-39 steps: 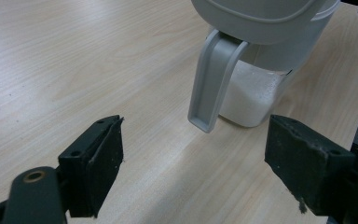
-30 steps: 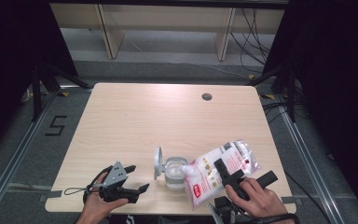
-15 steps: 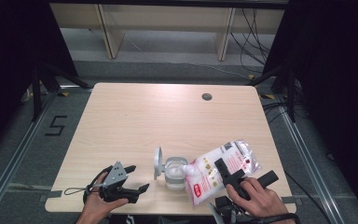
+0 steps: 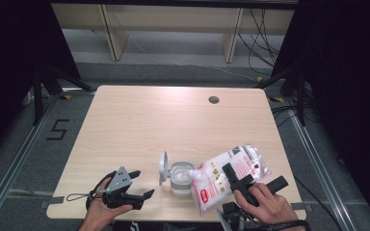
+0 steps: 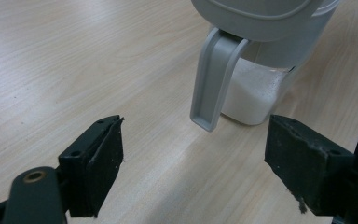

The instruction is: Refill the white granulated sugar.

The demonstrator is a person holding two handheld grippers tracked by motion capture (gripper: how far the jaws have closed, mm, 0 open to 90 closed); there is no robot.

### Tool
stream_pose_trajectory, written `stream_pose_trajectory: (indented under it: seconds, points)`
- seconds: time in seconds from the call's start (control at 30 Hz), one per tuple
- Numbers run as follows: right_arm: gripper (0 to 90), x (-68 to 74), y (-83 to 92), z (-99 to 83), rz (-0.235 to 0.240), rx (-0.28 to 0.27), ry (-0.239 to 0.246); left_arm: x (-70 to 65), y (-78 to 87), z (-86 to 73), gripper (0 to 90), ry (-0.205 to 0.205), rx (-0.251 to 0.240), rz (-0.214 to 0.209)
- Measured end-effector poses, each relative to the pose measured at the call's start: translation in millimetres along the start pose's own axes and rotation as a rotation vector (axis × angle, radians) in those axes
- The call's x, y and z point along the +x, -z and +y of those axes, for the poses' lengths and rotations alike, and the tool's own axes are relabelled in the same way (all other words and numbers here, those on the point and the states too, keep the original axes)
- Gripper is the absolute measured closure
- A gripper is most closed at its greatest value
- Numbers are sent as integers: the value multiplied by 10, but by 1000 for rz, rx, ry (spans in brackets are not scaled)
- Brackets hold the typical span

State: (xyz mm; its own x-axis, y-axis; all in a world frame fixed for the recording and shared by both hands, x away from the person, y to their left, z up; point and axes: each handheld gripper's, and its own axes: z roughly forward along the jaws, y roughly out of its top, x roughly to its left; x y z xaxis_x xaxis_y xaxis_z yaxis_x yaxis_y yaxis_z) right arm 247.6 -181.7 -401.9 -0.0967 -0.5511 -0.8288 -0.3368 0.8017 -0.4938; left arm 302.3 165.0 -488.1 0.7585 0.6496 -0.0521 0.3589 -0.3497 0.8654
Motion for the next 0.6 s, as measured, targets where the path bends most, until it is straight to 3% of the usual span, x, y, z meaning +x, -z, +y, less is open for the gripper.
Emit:
stream_pose_trajectory:
  seconds: [0.13,0.47,0.6]
  points:
    - [781,4,-8,9,-3,-9,8,-1,-1,0,188,1,0,0]
    - [785,11,-10,-32,-2,-26,-28,0,-1,0,188,-2,1,3]
    - [788,44,-17,-53,-8,-43,-79,-1,-1,-1,188,1,1,0]
